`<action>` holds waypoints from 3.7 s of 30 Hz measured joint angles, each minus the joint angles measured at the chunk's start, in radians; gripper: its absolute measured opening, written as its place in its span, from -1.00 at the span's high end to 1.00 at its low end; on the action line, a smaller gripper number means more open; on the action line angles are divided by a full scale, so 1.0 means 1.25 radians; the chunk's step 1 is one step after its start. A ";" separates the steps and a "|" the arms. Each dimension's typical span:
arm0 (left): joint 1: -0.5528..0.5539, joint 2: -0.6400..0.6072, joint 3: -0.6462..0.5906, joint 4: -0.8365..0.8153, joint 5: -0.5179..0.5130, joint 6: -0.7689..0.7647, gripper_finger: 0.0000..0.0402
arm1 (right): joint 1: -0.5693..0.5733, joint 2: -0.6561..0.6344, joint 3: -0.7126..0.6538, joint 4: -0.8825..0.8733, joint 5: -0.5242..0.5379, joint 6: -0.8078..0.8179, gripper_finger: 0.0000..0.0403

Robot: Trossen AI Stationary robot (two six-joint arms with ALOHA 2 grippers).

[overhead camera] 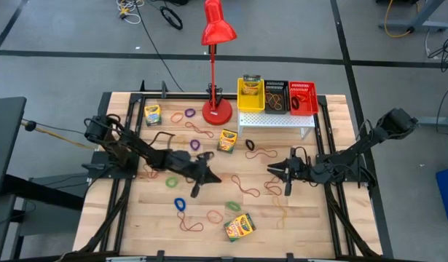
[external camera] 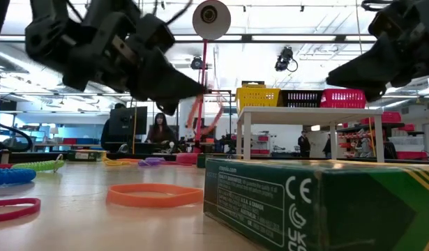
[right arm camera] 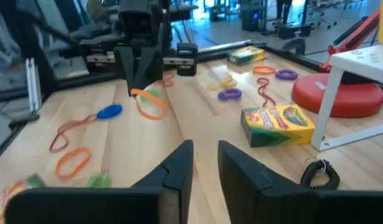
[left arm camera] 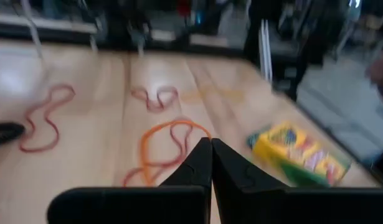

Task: Pick & Place Office Desk Supplies
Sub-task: Put the orange rubber band into the black bin on the shelf

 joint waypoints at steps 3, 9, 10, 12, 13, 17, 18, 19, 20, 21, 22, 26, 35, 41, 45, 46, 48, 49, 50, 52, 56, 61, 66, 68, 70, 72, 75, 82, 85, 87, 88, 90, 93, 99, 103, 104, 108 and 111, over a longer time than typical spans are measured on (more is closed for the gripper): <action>0.006 0.000 -0.044 0.103 0.000 -0.019 0.98 | -0.015 0.058 0.019 0.027 -0.001 0.000 0.50; 0.009 0.000 -0.062 0.146 -0.002 -0.023 0.97 | -0.043 0.223 0.129 0.036 -0.003 -0.030 0.33; 0.009 0.000 -0.062 0.146 -0.002 -0.023 0.97 | -0.047 0.253 0.153 0.036 -0.003 -0.044 0.29; 0.009 0.000 -0.062 0.146 -0.002 -0.023 0.97 | -0.057 0.305 0.199 0.035 -0.003 -0.071 0.21; 0.009 0.000 -0.062 0.146 -0.003 -0.024 0.97 | -0.062 0.331 0.224 0.036 -0.003 -0.080 0.17; 0.008 0.000 -0.062 0.146 -0.005 -0.026 0.97 | -0.083 0.408 0.304 0.035 -0.026 -0.133 0.02; 0.008 0.000 -0.062 0.147 -0.005 -0.026 0.97 | -0.090 0.421 0.320 0.035 -0.040 -0.143 -0.01; 0.008 0.000 -0.062 0.147 -0.005 -0.026 0.97 | -0.096 0.435 0.336 0.035 -0.062 -0.153 -0.03; 0.008 0.000 -0.062 0.147 -0.006 -0.026 0.97 | -0.102 0.447 0.352 0.035 -0.089 -0.167 -0.04; 0.008 0.000 -0.062 0.147 -0.008 -0.026 0.97 | -0.108 0.458 0.364 0.035 -0.112 -0.184 -0.05; 0.008 0.000 -0.062 0.147 -0.008 -0.026 0.97 | -0.114 0.469 0.377 0.036 -0.130 -0.202 -0.05; 0.008 0.000 -0.061 0.148 -0.008 -0.026 0.97 | -0.142 0.515 0.426 0.035 -0.154 -0.257 -0.02; 0.008 0.000 -0.061 0.148 -0.008 -0.026 0.97 | -0.195 0.620 0.540 0.035 -0.220 -0.378 0.22; 0.008 -0.002 -0.061 0.153 -0.012 -0.040 0.94 | -0.188 0.619 0.544 0.030 -0.212 -0.398 0.84; 0.008 -0.002 -0.061 0.151 -0.027 -0.042 0.80 | -0.179 0.617 0.545 0.030 -0.174 -0.411 0.93; 0.008 -0.005 -0.061 0.151 -0.027 -0.041 0.75 | -0.177 0.616 0.545 0.026 -0.161 -0.411 0.94; 0.008 -0.009 -0.062 0.156 -0.029 -0.041 0.64 | -0.169 0.599 0.545 -0.014 -0.122 -0.411 0.97; 0.008 -0.012 -0.062 0.152 -0.029 -0.040 0.59 | -0.165 0.585 0.545 -0.032 -0.108 -0.405 0.97; 0.008 -0.017 -0.064 0.147 -0.029 -0.038 0.53 | -0.162 0.568 0.545 -0.061 -0.093 -0.396 0.97; 0.008 -0.021 -0.064 0.153 -0.030 -0.018 0.42 | -0.155 0.527 0.545 -0.128 -0.068 -0.377 0.97; 0.008 -0.030 -0.078 0.147 -0.063 0.033 0.25 | -0.142 0.431 0.545 -0.272 -0.004 -0.341 0.98; 0.009 -0.051 -0.136 0.204 -0.158 0.041 0.18 | -0.143 0.282 0.545 -0.463 0.056 -0.287 0.98; 0.009 -0.060 -0.189 0.252 -0.221 0.015 0.30 | -0.206 0.110 0.546 -0.548 0.086 -0.290 0.98; 0.009 -0.061 -0.198 0.254 -0.237 -0.003 0.35 | -0.258 0.052 0.547 -0.576 0.086 -0.309 0.98; 0.009 -0.061 -0.206 0.257 -0.245 -0.012 0.39 | -0.327 0.014 0.570 -0.638 0.087 -0.319 0.99; 0.009 -0.061 -0.206 0.254 -0.246 -0.019 0.40 | -0.407 0.002 0.613 -0.726 0.080 -0.320 0.99; 0.009 -0.061 -0.206 0.252 -0.248 -0.025 0.40 | -0.539 0.012 0.676 -0.835 0.019 -0.320 0.99; 0.008 -0.061 -0.206 0.254 -0.248 -0.050 0.40 | -0.838 0.083 0.723 -0.930 -0.201 -0.313 0.99; 0.008 -0.061 -0.206 0.254 -0.247 -0.061 0.41 | -0.926 0.134 0.723 -0.938 -0.266 -0.324 0.99; 0.008 -0.061 -0.206 0.252 -0.247 -0.062 0.41 | -0.963 0.166 0.723 -0.933 -0.295 -0.329 0.97; 0.008 -0.061 -0.206 0.252 -0.247 -0.062 0.41 | -0.973 0.180 0.723 -0.928 -0.303 -0.330 0.95; 0.008 -0.061 -0.206 0.252 -0.247 -0.062 0.41 | -0.984 0.199 0.723 -0.918 -0.308 -0.332 0.89; 0.008 -0.061 -0.206 0.252 -0.247 -0.068 0.41 | -0.985 0.206 0.723 -0.911 -0.302 -0.340 0.77; 0.008 -0.061 -0.206 0.248 -0.248 -0.076 0.41 | -0.976 0.175 0.723 -0.905 -0.261 -0.337 0.43; 0.009 -0.061 -0.205 0.247 -0.259 -0.076 0.41 | -0.961 0.136 0.722 -0.905 -0.258 -0.332 0.23; 0.009 -0.061 -0.205 0.247 -0.261 -0.076 0.41 | -0.956 0.126 0.722 -0.905 -0.258 -0.332 0.20; 0.009 -0.061 -0.205 0.243 -0.263 -0.077 0.41 | -0.939 0.087 0.722 -0.936 -0.301 -0.325 0.18; 0.009 -0.061 -0.205 0.243 -0.263 -0.077 0.41 | -0.930 0.077 0.722 -0.974 -0.339 -0.306 0.36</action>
